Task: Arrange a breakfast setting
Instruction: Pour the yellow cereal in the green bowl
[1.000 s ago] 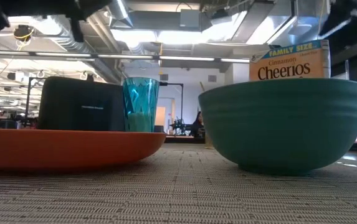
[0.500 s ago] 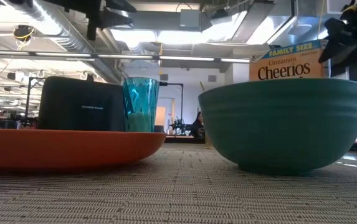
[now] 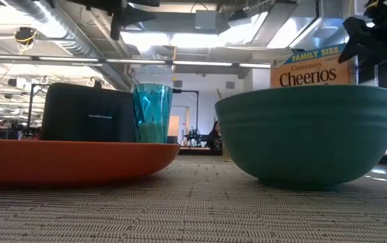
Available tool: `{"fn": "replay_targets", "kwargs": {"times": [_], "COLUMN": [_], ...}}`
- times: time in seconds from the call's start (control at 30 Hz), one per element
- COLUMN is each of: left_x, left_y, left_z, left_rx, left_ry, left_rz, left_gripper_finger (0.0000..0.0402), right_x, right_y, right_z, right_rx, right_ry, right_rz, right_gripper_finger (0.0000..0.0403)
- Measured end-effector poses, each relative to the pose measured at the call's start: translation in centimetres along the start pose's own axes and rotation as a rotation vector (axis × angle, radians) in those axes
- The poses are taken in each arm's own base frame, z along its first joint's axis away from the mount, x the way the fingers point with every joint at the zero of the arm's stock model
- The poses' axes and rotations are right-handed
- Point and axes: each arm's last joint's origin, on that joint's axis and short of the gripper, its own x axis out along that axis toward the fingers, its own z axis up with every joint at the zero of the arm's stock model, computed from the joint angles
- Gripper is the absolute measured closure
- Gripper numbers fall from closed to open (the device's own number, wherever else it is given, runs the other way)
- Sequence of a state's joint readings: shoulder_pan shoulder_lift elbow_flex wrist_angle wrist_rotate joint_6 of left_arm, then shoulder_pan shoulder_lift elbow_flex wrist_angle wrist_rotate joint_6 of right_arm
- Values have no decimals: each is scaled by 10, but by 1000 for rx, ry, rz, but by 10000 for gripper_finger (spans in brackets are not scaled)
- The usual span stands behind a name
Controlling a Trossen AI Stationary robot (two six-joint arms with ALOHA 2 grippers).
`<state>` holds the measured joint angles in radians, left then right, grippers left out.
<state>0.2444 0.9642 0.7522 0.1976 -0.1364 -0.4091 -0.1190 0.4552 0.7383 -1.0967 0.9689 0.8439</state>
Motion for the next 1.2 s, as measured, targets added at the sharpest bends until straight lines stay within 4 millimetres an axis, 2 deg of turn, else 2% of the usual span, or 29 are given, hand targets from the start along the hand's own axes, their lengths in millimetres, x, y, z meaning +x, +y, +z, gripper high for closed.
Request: {"fn": "replay_targets", "kwargs": {"times": [0.23, 0.53, 0.63, 0.7, 0.93, 0.97, 1.07, 1.2], "left_x": [5, 5, 5, 5, 4, 4, 4, 5], "left_y": [0, -1, -1, 0, -2, -2, -2, -1], "left_z": [-4, -4, -4, -4, -5, -5, -5, -5], "left_rx": [1, 2, 2, 2, 62, 78, 109, 161], "left_ry": [25, 36, 39, 39, 59, 59, 57, 53], "left_rz": [-16, -37, -38, -38, -84, -89, -89, -84], "left_gripper_finger": [268, 269, 269, 269, 269, 269, 268, 247], "right_x": [11, 44, 60, 67, 73, 71, 64, 40], "right_y": [17, 29, 32, 32, 32, 32, 34, 37], "right_z": [11, 26, 29, 30, 33, 36, 50, 83], "right_rx": [-64, -159, -159, -145, -122, -139, -144, -174], "right_ry": [79, 92, 137, 164, 178, 169, 125, 41], "right_rz": [141, 112, 129, 142, 177, 185, 203, 343], "right_gripper_finger": [88, 97, 133, 173, 377, 387, 386, 398]}}
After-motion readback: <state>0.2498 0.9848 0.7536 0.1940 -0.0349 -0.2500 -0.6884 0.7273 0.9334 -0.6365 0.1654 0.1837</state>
